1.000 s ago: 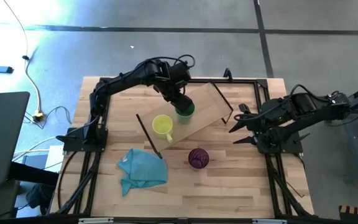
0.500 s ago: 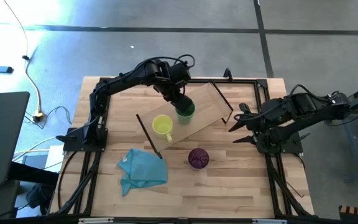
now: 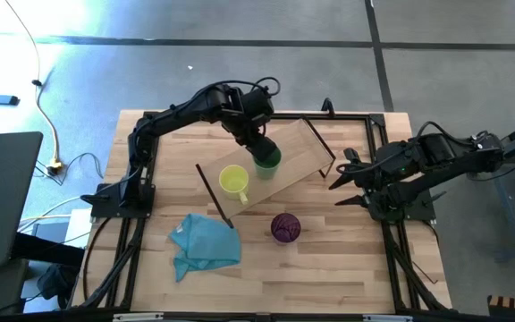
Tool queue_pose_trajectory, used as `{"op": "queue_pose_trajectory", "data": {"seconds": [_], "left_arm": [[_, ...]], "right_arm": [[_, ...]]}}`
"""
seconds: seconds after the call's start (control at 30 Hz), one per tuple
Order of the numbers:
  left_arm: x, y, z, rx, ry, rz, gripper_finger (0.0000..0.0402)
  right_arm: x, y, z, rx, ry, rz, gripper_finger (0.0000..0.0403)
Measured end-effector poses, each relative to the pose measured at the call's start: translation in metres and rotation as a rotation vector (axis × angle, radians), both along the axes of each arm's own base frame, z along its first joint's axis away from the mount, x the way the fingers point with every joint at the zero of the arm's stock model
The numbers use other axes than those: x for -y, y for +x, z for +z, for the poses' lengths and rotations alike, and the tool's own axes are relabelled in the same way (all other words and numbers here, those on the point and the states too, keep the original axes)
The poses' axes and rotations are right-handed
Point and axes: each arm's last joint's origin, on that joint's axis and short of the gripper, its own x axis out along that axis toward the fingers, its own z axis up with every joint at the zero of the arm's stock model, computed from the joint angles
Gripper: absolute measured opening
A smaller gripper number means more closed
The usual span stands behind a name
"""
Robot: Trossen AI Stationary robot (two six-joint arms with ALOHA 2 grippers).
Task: Stack small to large cups/mugs on shelf
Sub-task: Put the green cup on the shelf, then put the purple cup on the shelf
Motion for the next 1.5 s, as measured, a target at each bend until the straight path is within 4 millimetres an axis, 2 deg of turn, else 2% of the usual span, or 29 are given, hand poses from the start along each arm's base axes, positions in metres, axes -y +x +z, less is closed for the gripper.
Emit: {"op": "queue_pose_trajectory", "data": {"seconds": [0.37, 0.47, 0.57, 0.83, 1.0, 1.23, 1.33, 1.5], "left_arm": [[0.000, 0.000, 0.000, 0.004, -0.007, -0.021, 0.0047], [0.001, 0.000, 0.000, 0.007, -0.015, -0.025, 0.0057], [0.001, 0.000, 0.000, 0.011, -0.025, -0.029, 0.0090], [0.000, -0.002, -0.001, -0.025, 0.015, 0.013, 0.0214], [-0.001, -0.003, 0.001, -0.022, 0.022, 0.018, 0.0258], [0.000, -0.025, 0.027, 0.047, 0.061, 0.052, 0.0266], [0.002, -0.041, 0.046, 0.112, 0.087, 0.068, 0.0260], [0.017, -0.075, 0.081, 0.229, 0.125, 0.080, 0.0251]], "right_arm": [[0.000, 0.000, 0.000, 0.000, 0.000, 0.000, 0.0197], [0.000, 0.000, 0.000, 0.000, 0.000, 0.000, 0.0197], [0.000, 0.000, 0.000, 0.000, 0.000, 0.000, 0.0197], [0.000, 0.000, 0.000, -0.001, 0.003, -0.002, 0.0197], [0.000, 0.000, 0.000, -0.001, 0.003, -0.002, 0.0197], [0.000, 0.000, 0.000, -0.002, 0.006, -0.005, 0.0197], [0.000, 0.000, 0.000, -0.003, 0.009, -0.010, 0.0197], [0.002, 0.002, -0.002, -0.032, 0.030, -0.103, 0.0197]]}}
